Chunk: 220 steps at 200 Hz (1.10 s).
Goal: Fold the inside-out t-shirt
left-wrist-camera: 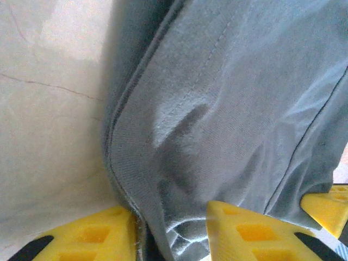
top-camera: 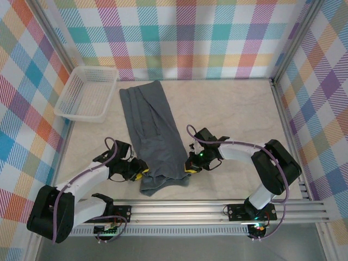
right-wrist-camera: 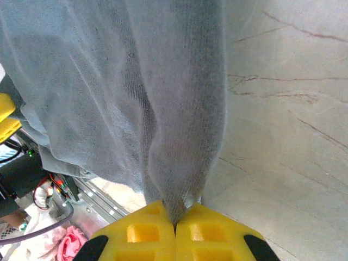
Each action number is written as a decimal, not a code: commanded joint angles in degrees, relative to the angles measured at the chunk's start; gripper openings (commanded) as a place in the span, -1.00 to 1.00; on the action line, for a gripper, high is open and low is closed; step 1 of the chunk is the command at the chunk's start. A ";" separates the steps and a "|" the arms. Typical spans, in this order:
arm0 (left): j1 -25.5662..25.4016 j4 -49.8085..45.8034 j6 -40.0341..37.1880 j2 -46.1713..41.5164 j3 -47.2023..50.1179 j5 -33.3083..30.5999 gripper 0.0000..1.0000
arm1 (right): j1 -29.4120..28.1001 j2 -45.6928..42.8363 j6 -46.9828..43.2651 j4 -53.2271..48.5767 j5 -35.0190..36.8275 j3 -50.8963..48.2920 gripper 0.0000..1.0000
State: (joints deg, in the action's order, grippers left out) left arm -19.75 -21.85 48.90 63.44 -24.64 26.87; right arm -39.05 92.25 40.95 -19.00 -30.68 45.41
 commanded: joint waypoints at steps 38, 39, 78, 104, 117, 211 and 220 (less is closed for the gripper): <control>-0.38 -0.54 0.41 0.16 1.40 -2.79 -0.22 | -0.24 0.97 0.93 -0.49 0.82 0.29 -1.00; -0.38 -0.46 0.41 0.17 1.46 -2.75 -0.24 | -0.24 0.99 0.91 -0.50 0.85 0.34 -1.00; -0.88 -3.59 -1.67 -0.45 -0.03 0.82 -1.00 | -0.24 -2.44 1.69 -1.88 3.90 0.31 -1.00; -3.50 -12.91 -2.56 -7.17 -2.37 0.43 -1.00 | -0.24 -12.72 4.45 -3.05 8.29 -5.60 -1.00; -5.70 -15.60 -0.02 -10.89 -2.77 0.46 -1.00 | -0.32 -17.61 4.83 -4.02 7.20 -8.18 -1.00; -15.22 -29.44 6.61 -17.57 -21.59 -17.91 -1.00 | -0.97 -22.74 -0.04 -17.03 13.00 9.61 -1.00; -14.23 -29.79 3.46 -14.99 -25.61 -22.46 -1.00 | -0.42 -18.76 -2.26 -16.44 13.64 14.40 -1.00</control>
State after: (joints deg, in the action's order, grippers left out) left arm -34.98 -48.01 57.43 44.49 -40.29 17.54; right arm -40.18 67.13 43.72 -35.92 -21.02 49.17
